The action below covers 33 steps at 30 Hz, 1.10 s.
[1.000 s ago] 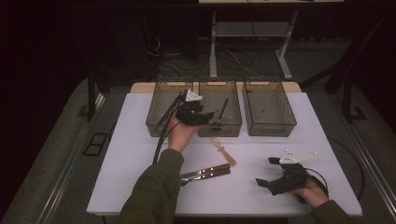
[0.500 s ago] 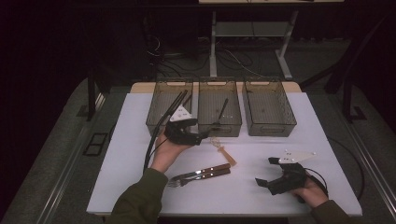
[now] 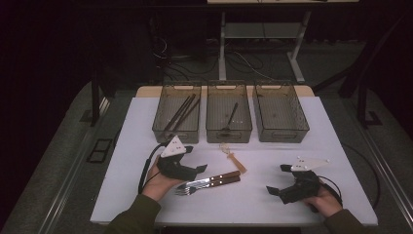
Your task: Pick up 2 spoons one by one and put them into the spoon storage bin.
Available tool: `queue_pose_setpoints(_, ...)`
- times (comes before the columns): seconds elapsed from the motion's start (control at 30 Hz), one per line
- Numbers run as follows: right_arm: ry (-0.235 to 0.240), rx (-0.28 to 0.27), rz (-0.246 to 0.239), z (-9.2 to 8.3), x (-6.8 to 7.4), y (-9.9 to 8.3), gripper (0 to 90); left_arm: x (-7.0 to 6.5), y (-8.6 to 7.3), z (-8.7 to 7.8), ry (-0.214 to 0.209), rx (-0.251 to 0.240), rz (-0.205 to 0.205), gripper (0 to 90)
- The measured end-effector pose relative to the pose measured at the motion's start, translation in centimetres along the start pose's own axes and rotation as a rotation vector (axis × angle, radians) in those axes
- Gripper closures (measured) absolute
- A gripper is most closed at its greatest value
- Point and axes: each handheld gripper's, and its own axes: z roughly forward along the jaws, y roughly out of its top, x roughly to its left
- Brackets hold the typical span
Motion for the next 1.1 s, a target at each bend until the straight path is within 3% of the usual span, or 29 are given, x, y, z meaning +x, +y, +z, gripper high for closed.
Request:
queue_pose_setpoints(0.13,-0.019,-0.001,0.01,0.1,0.0,0.0,0.7,-0.1,-1.2,-1.0,-0.02,-0.003,-0.008,9.2)
queue_pose_setpoints(0.3,-0.043,0.008,0.02,0.4,0.0,0.3,0.7,-0.1,-2.7,-2.3,-0.017,-0.013,0.014,2.9)
queue_pose_setpoints(0.47,-0.065,-0.035,0.062,0.7,-0.2,1.0,0.7,0.5,-3.7,-3.2,-0.015,-0.021,-0.012,0.0)
queue_pose_setpoints(0.6,-0.063,-0.035,0.097,1.0,-0.6,1.7,0.7,0.7,-3.8,-3.3,-0.017,-0.027,-0.028,0.0)
queue_pose_setpoints(0.8,-0.082,-0.029,0.06,1.6,-0.7,3.2,0.7,0.5,-3.7,-3.1,-0.02,-0.009,-0.028,0.0)
queue_pose_setpoints(0.87,-0.046,-0.017,0.057,1.7,-0.8,3.7,0.7,0.5,-3.6,-3.1,-0.019,-0.005,-0.031,0.0)
queue_pose_setpoints(0.97,-0.038,0.007,0.059,2.0,-0.7,4.5,0.8,0.5,-3.6,-3.2,-0.023,-0.006,-0.03,0.0)
queue_pose_setpoints(1.03,-0.051,0.012,0.058,2.2,-0.6,5.0,9.3,0.4,-3.5,-3.1,-0.025,-0.008,-0.028,0.0)
queue_pose_setpoints(1.1,-0.031,-0.005,0.052,2.5,-0.5,5.5,15.1,0.4,-3.5,-3.0,-0.031,-0.003,-0.026,0.0)
